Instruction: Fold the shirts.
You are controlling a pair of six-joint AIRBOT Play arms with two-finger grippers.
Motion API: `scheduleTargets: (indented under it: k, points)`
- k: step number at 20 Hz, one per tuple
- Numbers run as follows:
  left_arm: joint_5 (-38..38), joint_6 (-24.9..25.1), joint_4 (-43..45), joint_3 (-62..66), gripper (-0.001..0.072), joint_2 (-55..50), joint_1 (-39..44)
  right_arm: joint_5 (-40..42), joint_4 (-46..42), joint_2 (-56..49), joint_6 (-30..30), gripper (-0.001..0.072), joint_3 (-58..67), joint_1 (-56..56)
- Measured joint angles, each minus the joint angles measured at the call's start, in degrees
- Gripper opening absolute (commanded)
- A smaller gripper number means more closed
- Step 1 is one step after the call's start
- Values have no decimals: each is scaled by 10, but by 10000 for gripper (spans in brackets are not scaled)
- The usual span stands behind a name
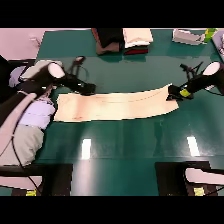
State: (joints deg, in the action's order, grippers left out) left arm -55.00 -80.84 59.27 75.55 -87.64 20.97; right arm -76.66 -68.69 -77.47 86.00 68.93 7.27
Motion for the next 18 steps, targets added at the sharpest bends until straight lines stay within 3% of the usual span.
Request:
scheduleTargets:
  k: [8, 18]
  points:
    - [-5, -14, -3, 107, 26, -155, 137, -36, 76, 153, 28, 17, 40, -48]
    - [-25, -26, 19, 149, 26, -166, 139, -23, 89, 171, 75, 17, 126, -142]
